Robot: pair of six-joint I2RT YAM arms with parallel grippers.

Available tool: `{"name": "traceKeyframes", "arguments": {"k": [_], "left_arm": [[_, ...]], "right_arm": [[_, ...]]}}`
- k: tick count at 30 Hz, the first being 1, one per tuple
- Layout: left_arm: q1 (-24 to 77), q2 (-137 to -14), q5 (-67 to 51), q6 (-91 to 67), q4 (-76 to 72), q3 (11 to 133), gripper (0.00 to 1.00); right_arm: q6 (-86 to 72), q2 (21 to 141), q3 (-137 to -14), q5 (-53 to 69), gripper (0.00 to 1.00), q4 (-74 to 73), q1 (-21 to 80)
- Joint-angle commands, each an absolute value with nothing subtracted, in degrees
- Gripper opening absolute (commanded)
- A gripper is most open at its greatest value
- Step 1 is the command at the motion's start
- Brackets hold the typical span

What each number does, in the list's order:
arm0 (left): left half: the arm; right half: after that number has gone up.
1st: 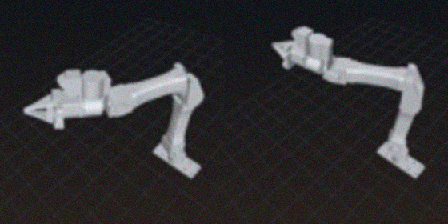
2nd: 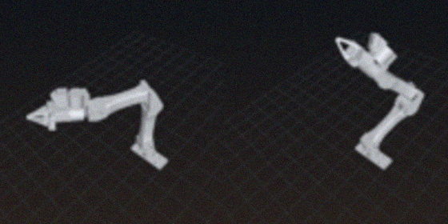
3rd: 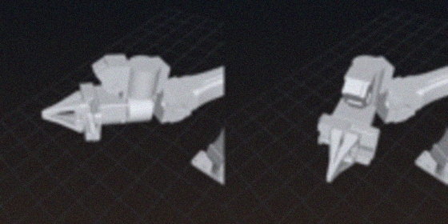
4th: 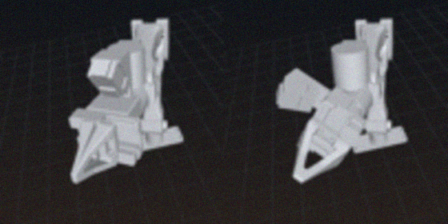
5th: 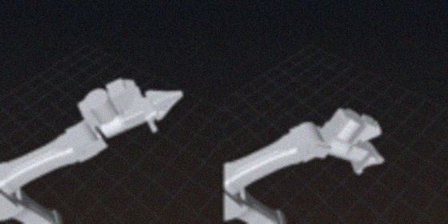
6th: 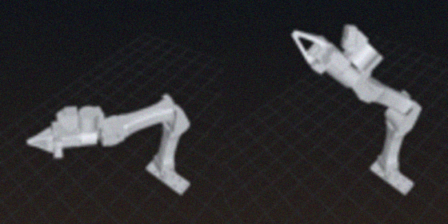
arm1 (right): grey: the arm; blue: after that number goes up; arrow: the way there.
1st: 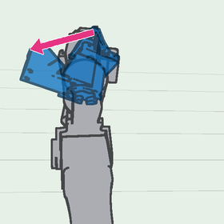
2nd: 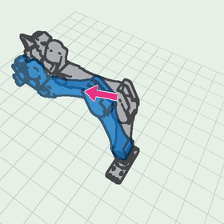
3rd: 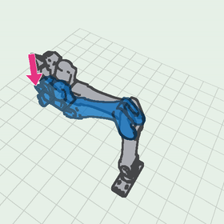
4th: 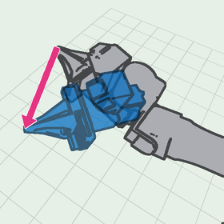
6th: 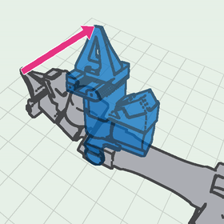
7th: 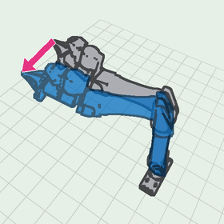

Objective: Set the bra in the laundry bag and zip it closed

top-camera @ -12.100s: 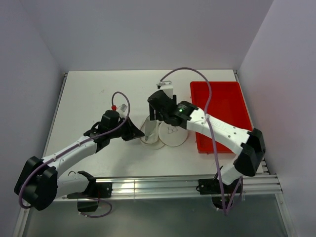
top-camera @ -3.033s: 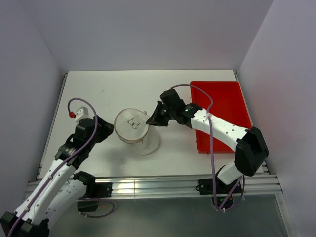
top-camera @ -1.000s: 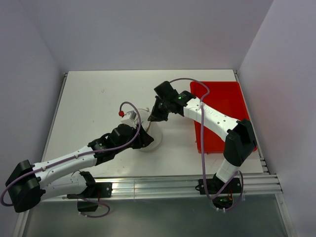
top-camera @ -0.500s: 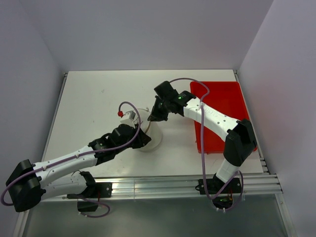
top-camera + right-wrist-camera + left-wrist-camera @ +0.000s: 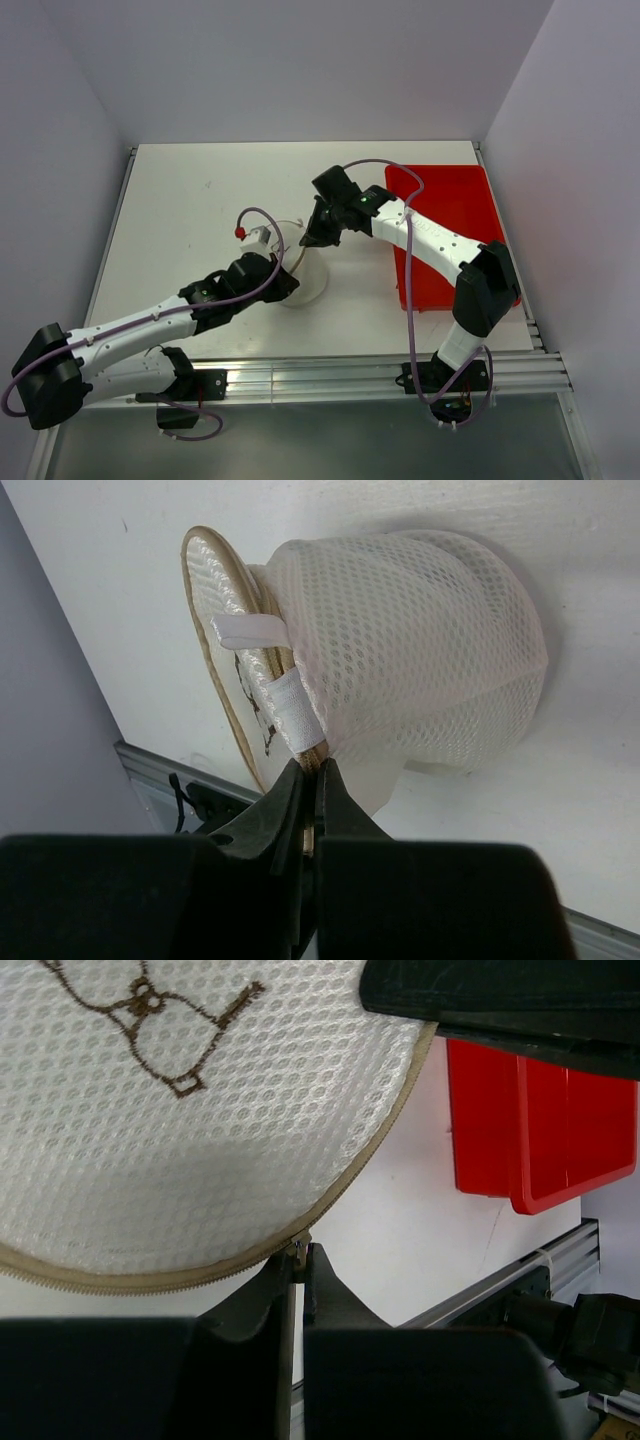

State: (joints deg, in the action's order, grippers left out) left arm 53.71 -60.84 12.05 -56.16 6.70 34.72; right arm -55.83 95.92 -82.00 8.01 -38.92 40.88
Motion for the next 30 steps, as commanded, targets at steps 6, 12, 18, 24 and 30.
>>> {"name": "traceKeyframes", "arguments": {"k": [6, 12, 18, 24, 30], "left_arm": [[53.9, -52.7, 17.7, -57.9, 17.0, 34.9, 0.0], [51.9, -47.8, 19.0, -59.1, 22.0, 32.5, 0.0], [44.6, -42.8, 16.1, -57.3, 25.0, 30.9, 0.0], [43.5, -46.2, 12.1, -53.8, 23.0, 35.8, 0.0], [43.8, -52.5, 8.2, -52.0, 14.0, 37.6, 0.0]], "right_arm": [[-49.8, 95.3, -84.8, 8.3, 0.0, -38.8, 37.2], [-44.0, 98.3, -91.2, 9.9, 0.0, -40.3, 34.5], [-38.2, 104.5, -103.6, 12.0, 0.0, -43.3, 33.7], [-35.9, 114.8, -123.3, 12.4, 0.28, -51.9, 34.7], [-38.5, 112.4, -121.2, 7.8, 0.6, -52.0, 35.1]]}}
